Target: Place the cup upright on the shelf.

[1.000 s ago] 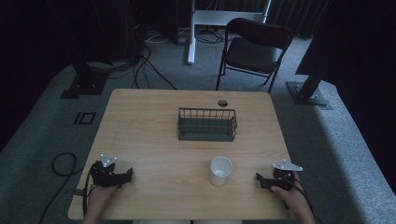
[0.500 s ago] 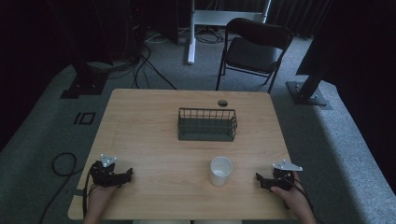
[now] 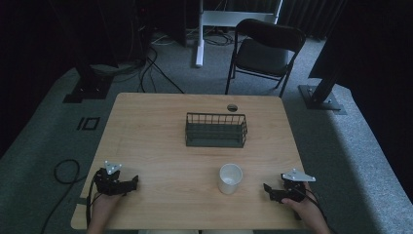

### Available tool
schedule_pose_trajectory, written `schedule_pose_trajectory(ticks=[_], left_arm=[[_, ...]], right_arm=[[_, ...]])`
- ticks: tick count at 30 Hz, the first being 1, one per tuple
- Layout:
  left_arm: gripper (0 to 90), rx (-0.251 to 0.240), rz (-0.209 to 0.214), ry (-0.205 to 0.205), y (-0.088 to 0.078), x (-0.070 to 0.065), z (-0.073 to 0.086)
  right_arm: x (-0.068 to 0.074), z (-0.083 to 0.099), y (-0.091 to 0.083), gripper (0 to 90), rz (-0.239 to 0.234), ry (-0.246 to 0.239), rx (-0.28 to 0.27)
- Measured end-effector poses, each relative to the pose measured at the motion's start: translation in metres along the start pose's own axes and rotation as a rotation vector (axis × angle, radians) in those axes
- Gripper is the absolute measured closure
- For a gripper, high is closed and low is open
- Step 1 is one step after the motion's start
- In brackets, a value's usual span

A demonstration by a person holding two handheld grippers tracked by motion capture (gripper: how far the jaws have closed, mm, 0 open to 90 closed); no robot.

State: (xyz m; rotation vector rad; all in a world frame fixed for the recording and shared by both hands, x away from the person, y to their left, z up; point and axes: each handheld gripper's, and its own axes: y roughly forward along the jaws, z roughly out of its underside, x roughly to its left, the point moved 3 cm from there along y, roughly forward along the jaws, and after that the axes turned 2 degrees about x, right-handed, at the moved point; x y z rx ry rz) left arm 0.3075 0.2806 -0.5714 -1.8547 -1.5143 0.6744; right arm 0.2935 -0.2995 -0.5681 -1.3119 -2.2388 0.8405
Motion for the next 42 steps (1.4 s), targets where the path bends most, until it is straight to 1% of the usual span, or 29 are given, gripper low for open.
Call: schedule_pose_trajectory(ticks=[4, 7, 9, 12, 16, 18, 21, 30, 35, 36, 38, 40, 42], left_arm=[[0.9, 0.0, 0.0, 0.0, 0.0, 0.0, 0.0], [0.9, 0.0, 0.0, 0.0, 0.0, 0.0, 0.0], [0.9, 0.0, 0.0, 0.0, 0.0, 0.0, 0.0], [0.9, 0.0, 0.0, 0.0, 0.0, 0.0, 0.0], [0.9, 0.0, 0.0, 0.0, 0.0, 0.0, 0.0], [0.9, 0.0, 0.0, 0.0, 0.0, 0.0, 0.0], [0.9, 0.0, 0.0, 0.0, 0.0, 0.0, 0.0], [0.9, 0.0, 0.0, 0.0, 0.0, 0.0, 0.0], [0.9, 0.0, 0.0, 0.0, 0.0, 0.0, 0.0], [0.9, 0.0, 0.0, 0.0, 0.0, 0.0, 0.0], [0.9, 0.0, 0.0, 0.0, 0.0, 0.0, 0.0], [0.9, 0.0, 0.0, 0.0, 0.0, 0.0, 0.0], [0.9, 0.0, 0.001, 0.001, 0.0, 0.0, 0.0]], right_arm=[[0.005, 0.0, -0.002, 11.6, -0.014, -0.027, 0.0], [0.008, -0.002, -0.004, 11.6, -0.023, -0.033, -0.008], [0.01, -0.003, -0.004, 11.6, -0.037, -0.038, -0.014], [0.014, -0.004, -0.004, 13.3, -0.048, -0.042, -0.007], [0.02, -0.006, -0.003, 13.3, -0.067, -0.048, -0.016], [0.023, -0.008, -0.004, 13.2, -0.068, -0.06, -0.018], [0.028, -0.011, -0.005, 13.2, -0.086, -0.073, -0.029], [0.044, -0.022, -0.012, 13.2, -0.162, -0.109, -0.072], [0.053, -0.028, -0.015, 13.2, -0.193, -0.144, -0.086], [0.056, -0.029, -0.016, 13.2, -0.208, -0.152, -0.089], [0.059, -0.031, -0.016, 13.2, -0.237, -0.156, -0.099], [0.062, -0.032, -0.016, 13.2, -0.251, -0.168, -0.099], [0.063, -0.033, -0.015, 13.2, -0.259, -0.167, -0.103]])
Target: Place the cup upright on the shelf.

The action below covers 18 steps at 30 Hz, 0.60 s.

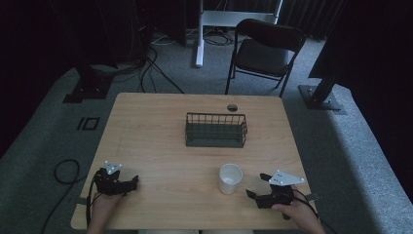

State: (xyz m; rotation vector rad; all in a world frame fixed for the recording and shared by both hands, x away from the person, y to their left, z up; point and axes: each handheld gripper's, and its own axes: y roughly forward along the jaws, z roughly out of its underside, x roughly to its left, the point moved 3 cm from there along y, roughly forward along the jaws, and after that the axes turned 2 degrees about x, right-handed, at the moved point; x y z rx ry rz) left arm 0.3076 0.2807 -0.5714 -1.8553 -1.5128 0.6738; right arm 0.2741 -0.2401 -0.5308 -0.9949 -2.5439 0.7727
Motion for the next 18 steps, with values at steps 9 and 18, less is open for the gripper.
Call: schedule_pose_trajectory(ticks=[9, 18], left_arm=[[0.9, 0.0, 0.0, 0.0, 0.0, 0.0, 0.0], [0.9, 0.0, 0.0, 0.001, 0.0, 0.0, 0.0]], right_arm=[[0.011, -0.007, 0.01, 13.2, -0.037, -0.037, -0.002], [0.018, -0.019, 0.018, 13.2, -0.072, -0.063, -0.018]])
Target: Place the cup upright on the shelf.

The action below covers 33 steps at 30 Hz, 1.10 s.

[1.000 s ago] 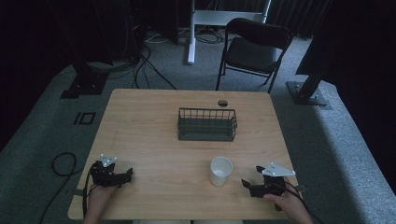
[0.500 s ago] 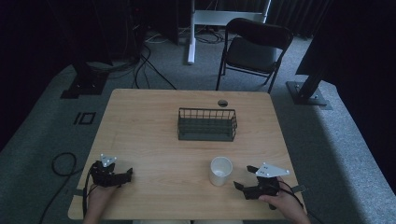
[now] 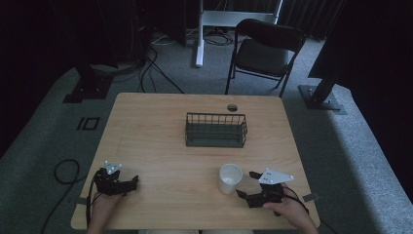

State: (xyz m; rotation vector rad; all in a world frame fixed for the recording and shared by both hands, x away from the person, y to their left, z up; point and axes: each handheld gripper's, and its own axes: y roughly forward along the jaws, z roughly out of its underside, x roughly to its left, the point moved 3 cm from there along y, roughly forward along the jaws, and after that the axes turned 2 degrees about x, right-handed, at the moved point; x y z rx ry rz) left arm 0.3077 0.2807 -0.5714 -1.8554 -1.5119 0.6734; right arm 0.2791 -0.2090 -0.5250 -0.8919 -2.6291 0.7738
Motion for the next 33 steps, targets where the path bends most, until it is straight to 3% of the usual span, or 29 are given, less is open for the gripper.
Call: schedule_pose_trajectory(ticks=[11, 33], left_arm=[[0.9, 0.0, 0.001, 0.002, 0.0, 0.0, 0.0], [0.9, 0.0, 0.001, 0.002, 0.0, 0.0, 0.0]], right_arm=[[0.007, -0.008, 0.013, 13.4, -0.024, -0.022, -0.023], [0.011, -0.023, 0.029, 13.9, -0.018, -0.045, -0.07]])
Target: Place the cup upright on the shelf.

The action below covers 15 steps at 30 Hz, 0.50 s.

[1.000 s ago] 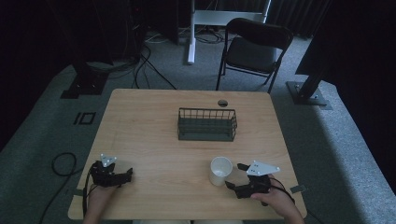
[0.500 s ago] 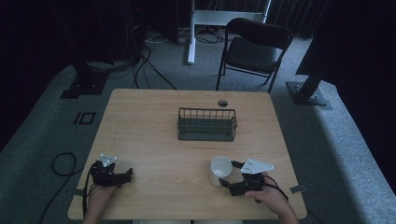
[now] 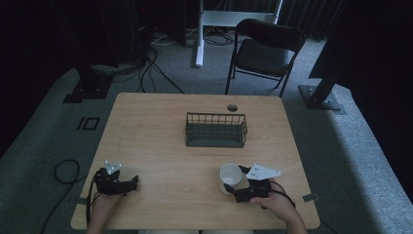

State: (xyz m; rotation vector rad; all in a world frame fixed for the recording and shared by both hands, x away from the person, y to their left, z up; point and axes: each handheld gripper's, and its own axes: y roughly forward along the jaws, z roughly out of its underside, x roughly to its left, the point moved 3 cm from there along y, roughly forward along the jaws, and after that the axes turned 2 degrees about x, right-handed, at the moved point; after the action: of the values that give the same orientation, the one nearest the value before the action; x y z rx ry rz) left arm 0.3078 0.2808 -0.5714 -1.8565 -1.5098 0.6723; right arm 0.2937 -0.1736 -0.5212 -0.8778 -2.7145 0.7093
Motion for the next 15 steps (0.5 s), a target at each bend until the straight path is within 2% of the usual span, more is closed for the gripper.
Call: schedule_pose_trajectory(ticks=[8, 15], left_arm=[[0.9, 0.0, 0.0, 0.0, 0.0, 0.0, 0.0], [0.9, 0.0, 0.0, 0.0, 0.0, 0.0, 0.0]], right_arm=[[0.0011, -0.0024, 0.006, 14.0, -0.006, -0.005, -0.02], [0.0024, -0.0031, 0.0082, 18.3, 0.006, -0.007, -0.023]])
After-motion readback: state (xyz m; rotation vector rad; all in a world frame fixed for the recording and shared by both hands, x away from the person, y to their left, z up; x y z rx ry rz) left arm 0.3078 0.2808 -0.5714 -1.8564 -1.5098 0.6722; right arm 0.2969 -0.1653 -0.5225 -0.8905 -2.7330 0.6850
